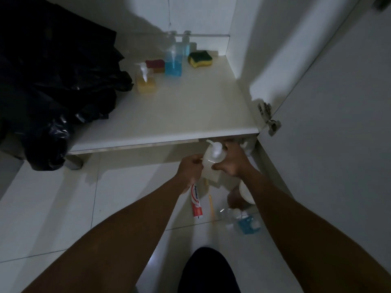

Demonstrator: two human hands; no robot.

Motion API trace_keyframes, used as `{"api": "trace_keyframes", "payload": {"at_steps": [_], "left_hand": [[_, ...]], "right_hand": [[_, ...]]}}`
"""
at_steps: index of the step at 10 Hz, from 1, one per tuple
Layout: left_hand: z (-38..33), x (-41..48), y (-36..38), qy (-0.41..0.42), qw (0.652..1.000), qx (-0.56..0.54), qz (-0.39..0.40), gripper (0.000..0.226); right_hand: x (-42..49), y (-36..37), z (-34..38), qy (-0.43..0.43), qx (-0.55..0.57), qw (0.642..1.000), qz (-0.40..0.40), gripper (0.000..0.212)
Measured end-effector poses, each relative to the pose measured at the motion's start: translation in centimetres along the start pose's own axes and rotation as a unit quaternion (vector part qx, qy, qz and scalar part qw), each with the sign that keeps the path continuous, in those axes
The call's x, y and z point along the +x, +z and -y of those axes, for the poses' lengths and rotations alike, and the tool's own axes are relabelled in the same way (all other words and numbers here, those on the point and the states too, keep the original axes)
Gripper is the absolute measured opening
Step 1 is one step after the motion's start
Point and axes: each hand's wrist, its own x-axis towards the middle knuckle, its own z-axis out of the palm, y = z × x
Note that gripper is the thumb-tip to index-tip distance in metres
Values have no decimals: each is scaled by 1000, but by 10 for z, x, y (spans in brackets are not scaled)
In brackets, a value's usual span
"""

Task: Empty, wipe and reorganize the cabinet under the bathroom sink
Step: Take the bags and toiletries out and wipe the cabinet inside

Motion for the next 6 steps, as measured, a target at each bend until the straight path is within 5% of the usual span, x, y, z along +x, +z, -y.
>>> {"api": "trace_keyframes", "payload": {"at_steps": [3,6], "left_hand": [[12,54,49,-36,998,-31,30,33],[35,68,72,-77,996,47,26,40]], "right_hand": [[40,-26,-36,50,-98,989,102,65],[51,-18,-63,114,-47,982,146,52]]}}
